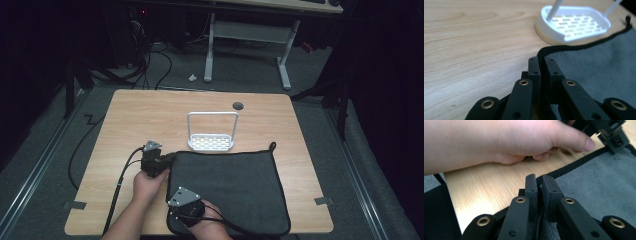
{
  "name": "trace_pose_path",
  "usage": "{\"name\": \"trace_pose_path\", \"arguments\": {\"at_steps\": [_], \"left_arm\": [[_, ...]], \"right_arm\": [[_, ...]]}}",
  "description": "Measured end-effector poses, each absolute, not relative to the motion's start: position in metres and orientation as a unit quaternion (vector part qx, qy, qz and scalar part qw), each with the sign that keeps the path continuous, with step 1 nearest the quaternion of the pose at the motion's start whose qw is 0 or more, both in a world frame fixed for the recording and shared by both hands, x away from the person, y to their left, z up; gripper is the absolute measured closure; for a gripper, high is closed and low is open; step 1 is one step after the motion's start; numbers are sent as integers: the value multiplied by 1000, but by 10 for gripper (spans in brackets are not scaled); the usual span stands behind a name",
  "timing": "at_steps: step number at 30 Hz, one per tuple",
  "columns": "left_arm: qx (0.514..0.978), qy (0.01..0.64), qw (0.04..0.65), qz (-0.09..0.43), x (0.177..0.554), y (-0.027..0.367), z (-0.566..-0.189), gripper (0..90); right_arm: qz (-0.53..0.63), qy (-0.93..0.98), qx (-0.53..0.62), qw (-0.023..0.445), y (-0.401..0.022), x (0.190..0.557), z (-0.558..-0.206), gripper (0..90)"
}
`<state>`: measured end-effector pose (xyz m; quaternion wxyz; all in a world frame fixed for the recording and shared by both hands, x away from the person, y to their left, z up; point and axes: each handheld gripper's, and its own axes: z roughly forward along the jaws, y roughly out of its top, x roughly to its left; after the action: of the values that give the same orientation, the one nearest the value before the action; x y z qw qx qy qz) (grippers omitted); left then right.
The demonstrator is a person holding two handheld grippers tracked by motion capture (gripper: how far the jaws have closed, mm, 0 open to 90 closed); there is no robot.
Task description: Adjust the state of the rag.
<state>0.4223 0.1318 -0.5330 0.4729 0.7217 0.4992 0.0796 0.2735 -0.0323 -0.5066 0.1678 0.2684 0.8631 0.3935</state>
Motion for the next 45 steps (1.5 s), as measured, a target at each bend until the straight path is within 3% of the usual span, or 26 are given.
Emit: {"name": "trace_pose_path", "arguments": {"at_steps": [6, 17, 21, 26, 40, 45], "left_arm": [[695, 518, 492, 76, 414, 158, -531, 848], [669, 561, 475, 109, 392, 268, -501, 852], [660, 567, 479, 112, 389, 278, -492, 852], [671, 546, 488, 113, 394, 241, -482, 852], [708, 516, 466, 122, 409, 103, -482, 845], [725, 500, 459, 117, 412, 68, -484, 844]], "right_arm": [[409, 861, 250, 172, -13, 273, -497, 839], [449, 861, 190, 144, 81, 272, -480, 839], [450, 864, 169, 151, 98, 270, -472, 839], [447, 861, 172, 174, 75, 266, -463, 839], [421, 835, 275, 225, -79, 260, -477, 837], [420, 826, 297, 230, -114, 258, -481, 837]]}}
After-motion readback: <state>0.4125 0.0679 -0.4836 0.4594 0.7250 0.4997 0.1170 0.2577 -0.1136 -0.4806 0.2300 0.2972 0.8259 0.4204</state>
